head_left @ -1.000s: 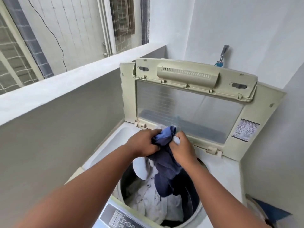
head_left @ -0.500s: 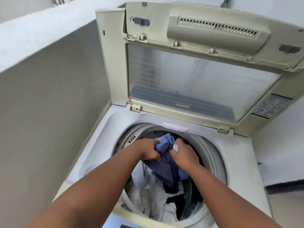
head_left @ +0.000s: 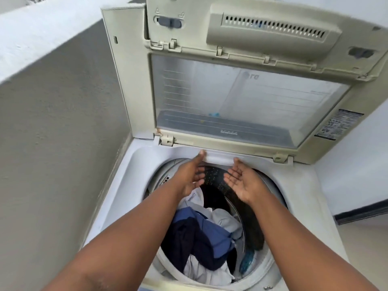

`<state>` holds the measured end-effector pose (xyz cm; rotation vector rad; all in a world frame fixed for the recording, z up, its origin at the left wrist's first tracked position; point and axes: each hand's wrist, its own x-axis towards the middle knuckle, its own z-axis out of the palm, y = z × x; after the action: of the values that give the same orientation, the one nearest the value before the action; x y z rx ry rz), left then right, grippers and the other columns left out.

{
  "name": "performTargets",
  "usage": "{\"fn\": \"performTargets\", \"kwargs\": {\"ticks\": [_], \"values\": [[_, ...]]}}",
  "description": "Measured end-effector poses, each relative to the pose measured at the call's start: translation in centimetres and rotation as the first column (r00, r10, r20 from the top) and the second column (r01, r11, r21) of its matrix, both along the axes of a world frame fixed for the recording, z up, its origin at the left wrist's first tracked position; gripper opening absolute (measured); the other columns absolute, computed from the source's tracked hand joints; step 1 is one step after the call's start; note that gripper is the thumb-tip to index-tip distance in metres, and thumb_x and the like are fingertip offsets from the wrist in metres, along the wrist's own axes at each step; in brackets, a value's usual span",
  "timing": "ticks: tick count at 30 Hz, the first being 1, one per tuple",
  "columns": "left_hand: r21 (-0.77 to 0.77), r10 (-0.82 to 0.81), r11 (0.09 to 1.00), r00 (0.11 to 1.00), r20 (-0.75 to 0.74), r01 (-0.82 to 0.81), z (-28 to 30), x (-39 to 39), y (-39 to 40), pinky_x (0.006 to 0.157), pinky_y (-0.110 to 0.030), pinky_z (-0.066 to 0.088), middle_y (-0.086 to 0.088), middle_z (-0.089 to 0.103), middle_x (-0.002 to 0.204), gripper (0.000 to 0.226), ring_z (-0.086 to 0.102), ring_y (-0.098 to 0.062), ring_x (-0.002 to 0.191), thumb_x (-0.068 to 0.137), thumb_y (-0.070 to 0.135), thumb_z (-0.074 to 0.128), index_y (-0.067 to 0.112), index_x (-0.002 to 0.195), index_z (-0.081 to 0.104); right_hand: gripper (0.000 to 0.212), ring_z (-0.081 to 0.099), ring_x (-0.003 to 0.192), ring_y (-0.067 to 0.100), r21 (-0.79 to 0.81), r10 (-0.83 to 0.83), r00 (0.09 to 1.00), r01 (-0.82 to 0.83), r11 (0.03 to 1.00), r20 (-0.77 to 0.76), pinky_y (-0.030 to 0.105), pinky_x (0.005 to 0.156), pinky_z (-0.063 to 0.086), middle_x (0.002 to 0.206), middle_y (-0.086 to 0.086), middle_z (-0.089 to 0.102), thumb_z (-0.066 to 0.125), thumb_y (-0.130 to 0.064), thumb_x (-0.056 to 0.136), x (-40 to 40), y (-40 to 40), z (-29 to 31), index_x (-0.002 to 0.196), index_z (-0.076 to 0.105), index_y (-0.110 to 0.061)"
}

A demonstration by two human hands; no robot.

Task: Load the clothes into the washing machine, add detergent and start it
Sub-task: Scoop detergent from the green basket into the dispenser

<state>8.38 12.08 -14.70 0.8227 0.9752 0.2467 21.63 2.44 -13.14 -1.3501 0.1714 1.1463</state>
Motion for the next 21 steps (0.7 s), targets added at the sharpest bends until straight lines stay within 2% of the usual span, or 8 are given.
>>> {"fn": "performTargets", "kwargs": {"ticks": [3, 6, 8, 11, 12, 17, 19, 21], "values": [[-0.120, 0.125, 0.986, 0.987, 0.102, -0.113, 0.6, 1.2, 0.2, 0.104, -0.037, 0.040, -0.015, 0.043, 0.141, 0.055, 0.043, -0.029, 0.129, 0.082, 0.052, 0.064, 0.020, 0.125, 0.051, 0.029, 0.045, 0.129, 0.033, 0.052, -0.105, 0.985, 0.113, 0.992, -0.135, 0.041, 0.109, 0.036, 0.126, 0.021, 0.051, 0.064, -0.027, 0.090, -0.1, 0.8, 0.0, 0.100, 0.053, -0.002], [-0.191, 0.268, 0.951, 0.956, 0.121, -0.242, 0.7, 2.4, -0.4, 0.105, -0.036, 0.041, -0.016, 0.048, 0.133, 0.044, 0.047, -0.029, 0.124, 0.083, 0.044, 0.068, 0.017, 0.113, 0.051, 0.026, 0.043, 0.132, 0.032, 0.100, -0.186, 0.959, 0.211, 0.972, -0.211, 0.039, 0.110, 0.035, 0.134, 0.020, 0.049, 0.065, -0.021, 0.090, -0.2, 1.3, -0.3, 0.105, 0.057, -0.001], [-0.216, 0.373, 0.913, 0.922, 0.105, -0.345, 0.5, 3.1, -0.9, 0.097, -0.033, 0.045, -0.014, 0.054, 0.122, 0.047, 0.053, -0.026, 0.113, 0.080, 0.043, 0.072, 0.012, 0.110, 0.053, 0.026, 0.044, 0.131, 0.030, 0.131, -0.242, 0.937, 0.281, 0.951, -0.251, 0.037, 0.109, 0.035, 0.124, 0.018, 0.054, 0.065, -0.017, 0.089, -0.4, 1.5, -0.4, 0.110, 0.058, -0.004], [-0.224, 0.477, 0.865, 0.874, 0.086, -0.450, 0.3, 4.0, -1.6, 0.075, -0.026, 0.050, -0.011, 0.061, 0.116, 0.049, 0.060, -0.019, 0.095, 0.073, 0.045, 0.077, 0.011, 0.105, 0.061, 0.015, 0.049, 0.125, 0.025, 0.149, -0.299, 0.906, 0.354, 0.923, -0.300, 0.034, 0.108, 0.036, 0.099, 0.009, 0.057, 0.066, -0.014, 0.088, -0.7, 1.8, -0.5, 0.098, 0.059, -0.006], [-0.227, 0.502, 0.851, 0.860, 0.085, -0.474, 0.3, 4.2, -1.7, 0.073, -0.025, 0.049, -0.011, 0.061, 0.115, 0.049, 0.059, -0.017, 0.092, 0.072, 0.046, 0.078, 0.012, 0.103, 0.062, 0.014, 0.049, 0.124, 0.024, 0.155, -0.310, 0.895, 0.372, 0.915, -0.319, 0.034, 0.108, 0.036, 0.098, 0.008, 0.057, 0.067, -0.014, 0.088, -0.9, 1.8, -0.5, 0.096, 0.059, -0.006], [-0.248, 0.565, 0.813, 0.817, 0.115, -0.527, 0.1, 5.2, -2.3, 0.088, -0.028, 0.049, -0.009, 0.062, 0.115, 0.064, 0.059, -0.019, 0.099, 0.070, 0.050, 0.077, 0.010, 0.117, 0.060, 0.022, 0.056, 0.108, 0.023, 0.271, -0.271, 0.901, 0.369, 0.889, -0.338, 0.034, 0.104, 0.041, 0.100, 0.009, 0.064, 0.066, -0.024, 0.089, -1.1, 2.0, -0.7, 0.101, 0.059, -0.007], [-0.230, 0.585, 0.802, 0.804, 0.109, -0.552, -0.1, 5.4, -2.5, 0.078, -0.026, 0.053, -0.009, 0.064, 0.106, 0.058, 0.062, -0.018, 0.092, 0.072, 0.050, 0.076, 0.009, 0.111, 0.062, 0.023, 0.060, 0.101, 0.023, 0.290, -0.267, 0.913, 0.358, 0.888, -0.309, 0.033, 0.097, 0.045, 0.097, 0.009, 0.067, 0.065, -0.028, 0.089, -1.2, 2.1, -0.6, 0.099, 0.060, -0.009], [-0.210, 0.609, 0.786, 0.786, 0.106, -0.581, 0.0, 5.7, -2.7, 0.059, -0.021, 0.053, -0.008, 0.065, 0.096, 0.045, 0.064, -0.016, 0.081, 0.076, 0.047, 0.074, 0.010, 0.101, 0.062, 0.023, 0.062, 0.100, 0.024, 0.284, -0.275, 0.925, 0.346, 0.894, -0.262, 0.029, 0.087, 0.049, 0.096, 0.008, 0.068, 0.065, -0.032, 0.088, -1.4, 2.3, -0.8, 0.099, 0.061, -0.011]]}}
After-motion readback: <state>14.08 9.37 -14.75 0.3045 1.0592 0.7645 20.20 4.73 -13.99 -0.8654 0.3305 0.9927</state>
